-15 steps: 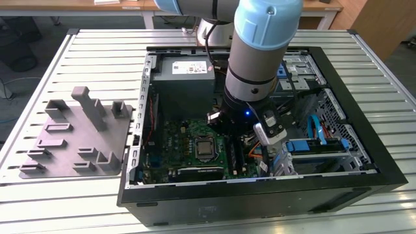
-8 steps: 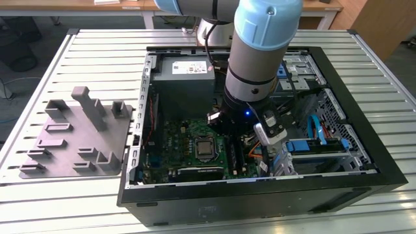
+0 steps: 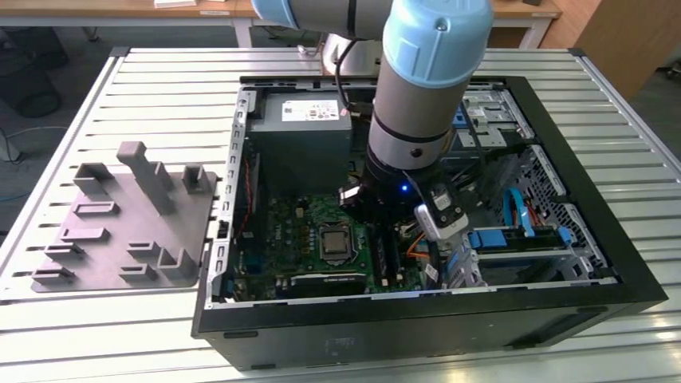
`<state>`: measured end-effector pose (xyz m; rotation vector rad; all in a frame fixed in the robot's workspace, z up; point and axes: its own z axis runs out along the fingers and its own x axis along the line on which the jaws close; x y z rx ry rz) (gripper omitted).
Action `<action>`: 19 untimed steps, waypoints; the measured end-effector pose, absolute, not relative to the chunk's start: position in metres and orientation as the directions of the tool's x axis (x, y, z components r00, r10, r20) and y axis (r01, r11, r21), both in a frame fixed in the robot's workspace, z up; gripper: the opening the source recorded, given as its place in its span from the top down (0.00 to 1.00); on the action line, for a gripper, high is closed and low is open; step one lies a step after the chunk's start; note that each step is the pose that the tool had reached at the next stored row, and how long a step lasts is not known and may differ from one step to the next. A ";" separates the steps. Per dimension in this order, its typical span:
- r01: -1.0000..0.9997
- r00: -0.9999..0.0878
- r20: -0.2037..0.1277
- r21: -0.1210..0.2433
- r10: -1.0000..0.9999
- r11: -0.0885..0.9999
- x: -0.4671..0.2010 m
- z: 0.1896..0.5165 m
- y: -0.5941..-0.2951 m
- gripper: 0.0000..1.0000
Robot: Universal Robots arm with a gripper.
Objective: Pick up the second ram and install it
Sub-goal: 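Insert the second ram into the second slot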
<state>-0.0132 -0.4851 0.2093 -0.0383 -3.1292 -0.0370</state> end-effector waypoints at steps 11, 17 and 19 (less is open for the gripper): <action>0.025 -1.000 0.012 0.024 0.024 0.999 -0.013 0.206 -0.485 0.86; 0.025 -1.000 0.012 0.023 0.024 0.999 -0.013 0.207 -0.485 0.79; 0.025 -1.000 0.012 0.024 0.024 0.999 -0.013 0.214 -0.485 0.79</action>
